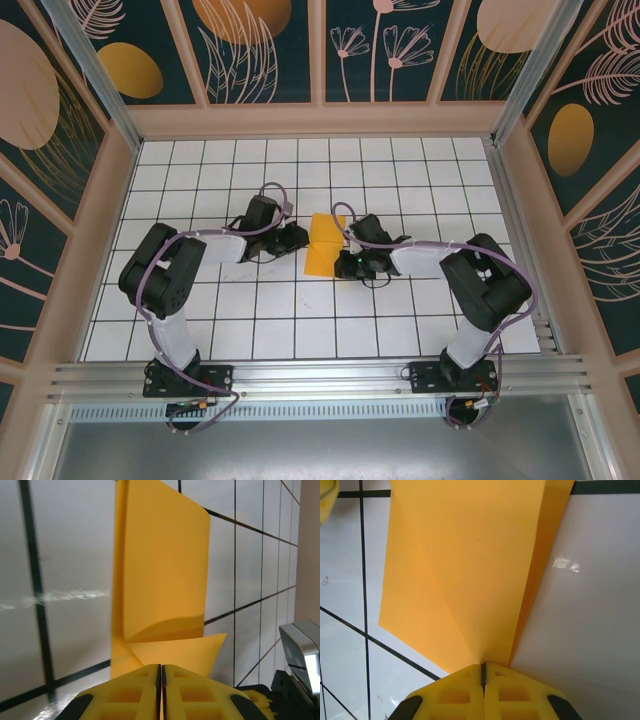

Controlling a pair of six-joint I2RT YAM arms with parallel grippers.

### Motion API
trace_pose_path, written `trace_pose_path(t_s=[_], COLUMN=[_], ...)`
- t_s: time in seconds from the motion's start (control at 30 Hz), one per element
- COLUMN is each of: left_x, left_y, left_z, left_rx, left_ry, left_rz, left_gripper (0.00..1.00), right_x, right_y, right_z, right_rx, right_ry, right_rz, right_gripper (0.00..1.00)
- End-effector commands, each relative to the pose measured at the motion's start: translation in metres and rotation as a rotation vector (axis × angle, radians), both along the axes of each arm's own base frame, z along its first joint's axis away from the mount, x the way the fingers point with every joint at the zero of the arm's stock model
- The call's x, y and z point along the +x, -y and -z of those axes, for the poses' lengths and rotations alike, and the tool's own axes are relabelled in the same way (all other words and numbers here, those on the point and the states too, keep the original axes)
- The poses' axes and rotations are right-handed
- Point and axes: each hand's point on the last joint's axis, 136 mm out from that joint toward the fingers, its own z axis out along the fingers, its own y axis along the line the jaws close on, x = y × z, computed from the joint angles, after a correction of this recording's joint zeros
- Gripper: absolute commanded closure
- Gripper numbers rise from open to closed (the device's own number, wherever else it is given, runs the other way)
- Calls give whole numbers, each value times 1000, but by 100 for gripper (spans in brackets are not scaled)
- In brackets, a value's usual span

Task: Fold a paper plane with a square sheet of paper (pick it up from the middle)
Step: Fold the triangle a second time at the center of the table.

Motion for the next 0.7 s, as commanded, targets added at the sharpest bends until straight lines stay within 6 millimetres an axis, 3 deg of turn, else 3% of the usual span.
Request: trace_pose_path(t_s=[0.0,0.17,0.43,0.67], left_x=[-1,0,3,2], left_y=[20,31,27,21], left_z=[-12,-3,21,36], left_rx=[-83,-79,-18,46], left_ry=[27,14,-29,-58], left_rz=[45,60,37,19], left_gripper=[87,87,87,87], right_x=[-1,5,18,32], right_y=[1,-2,-15,-30], right_z=[-12,-21,-50,-42], right_rx=[14,30,100,75], right_ry=[-8,11,77,78], right_rz=[-12,-9,-10,-9], right_gripper=[94,92,85,82])
